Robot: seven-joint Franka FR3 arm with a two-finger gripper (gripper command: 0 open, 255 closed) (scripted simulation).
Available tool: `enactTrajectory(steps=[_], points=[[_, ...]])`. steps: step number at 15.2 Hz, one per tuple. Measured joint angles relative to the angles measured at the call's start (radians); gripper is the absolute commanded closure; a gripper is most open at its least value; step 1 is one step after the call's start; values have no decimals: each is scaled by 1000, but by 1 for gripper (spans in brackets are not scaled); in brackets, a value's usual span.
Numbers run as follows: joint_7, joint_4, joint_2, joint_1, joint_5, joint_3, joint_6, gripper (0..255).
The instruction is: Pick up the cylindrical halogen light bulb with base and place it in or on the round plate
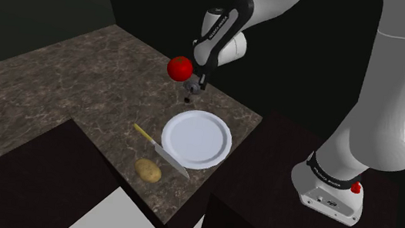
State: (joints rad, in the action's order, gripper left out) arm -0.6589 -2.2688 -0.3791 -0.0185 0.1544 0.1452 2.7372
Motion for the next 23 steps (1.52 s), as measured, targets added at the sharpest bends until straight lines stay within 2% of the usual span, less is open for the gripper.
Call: enactTrajectory(steps=[9, 17, 23], points=[[41, -20, 109, 28, -43, 25, -87, 255], [252, -228, 263, 154, -128, 5, -30, 255], [460, -344, 350, 247, -198, -49, -2, 255]])
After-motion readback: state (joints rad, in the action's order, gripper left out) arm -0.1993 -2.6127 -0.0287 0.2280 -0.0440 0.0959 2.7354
